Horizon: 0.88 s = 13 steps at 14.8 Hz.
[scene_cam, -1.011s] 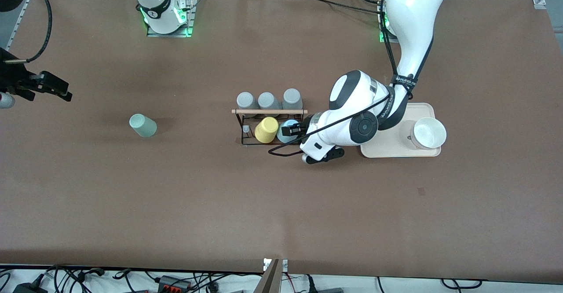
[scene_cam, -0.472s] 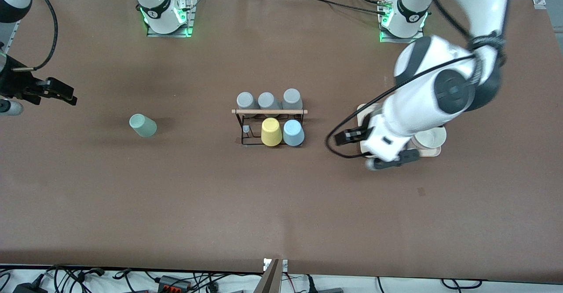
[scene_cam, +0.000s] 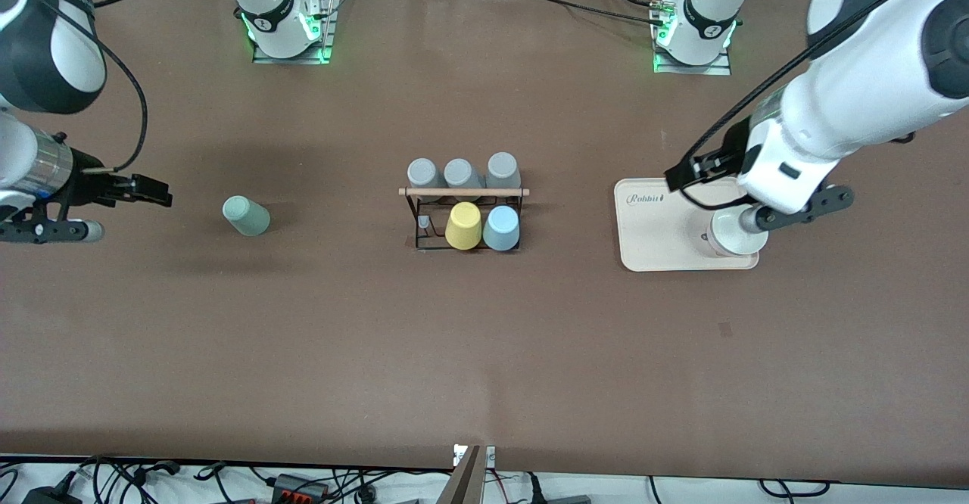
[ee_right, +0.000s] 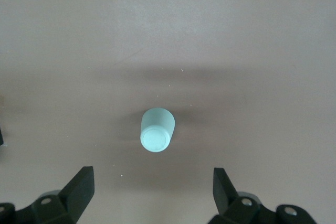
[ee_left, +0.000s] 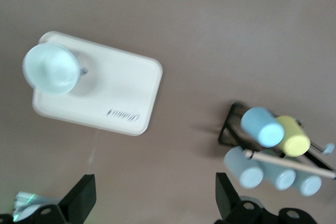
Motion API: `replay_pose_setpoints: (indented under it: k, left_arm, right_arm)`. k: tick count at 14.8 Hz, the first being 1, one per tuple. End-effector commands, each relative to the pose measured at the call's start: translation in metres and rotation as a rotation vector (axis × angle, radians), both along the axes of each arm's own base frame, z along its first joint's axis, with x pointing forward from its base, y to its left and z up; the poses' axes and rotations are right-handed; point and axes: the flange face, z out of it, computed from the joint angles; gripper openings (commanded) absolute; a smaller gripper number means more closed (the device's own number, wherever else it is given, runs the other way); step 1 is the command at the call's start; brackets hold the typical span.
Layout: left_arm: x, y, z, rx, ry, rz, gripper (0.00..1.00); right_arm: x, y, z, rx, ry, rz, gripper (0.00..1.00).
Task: Hang scattered cups on rack with three cups
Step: 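Withdraw the left gripper while the right gripper reaches the teal cup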
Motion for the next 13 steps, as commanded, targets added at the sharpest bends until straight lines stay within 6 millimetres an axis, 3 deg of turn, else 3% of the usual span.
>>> replay_pose_setpoints:
  k: [1,4,9,12,13]
  left_arm:
    - [-0.018,0.01,0.003,0.063,0.047,-0.018,1.0]
    - [-0.032,0.011,0.004,0.101,0.052,-0.062,1.0]
    - [-0.08,0.037,-0.012,0.084,-0.014,-0.094,1.0]
    - [-0.076,0.054,-0.013,0.069,-0.024,-0.135,1.0]
    - [-0.061,0.087,-0.014,0.04,-0.03,-0.149,1.0]
  right_arm:
    - [-0.009,-0.005,-0.031,0.004,0.053,-0.016,1.0]
    - [-0.028,-0.004,-0.082,-0.001,0.028,-0.044,1.0]
    - [-0.054,0.001,-0.151,-0.003,0.016,-0.047,1.0]
    - [-0.072,0.003,-0.194,-0.005,-0.058,-0.046,1.0]
    - [-0.073,0.002,-0.2,-0.005,-0.051,-0.049,1.0]
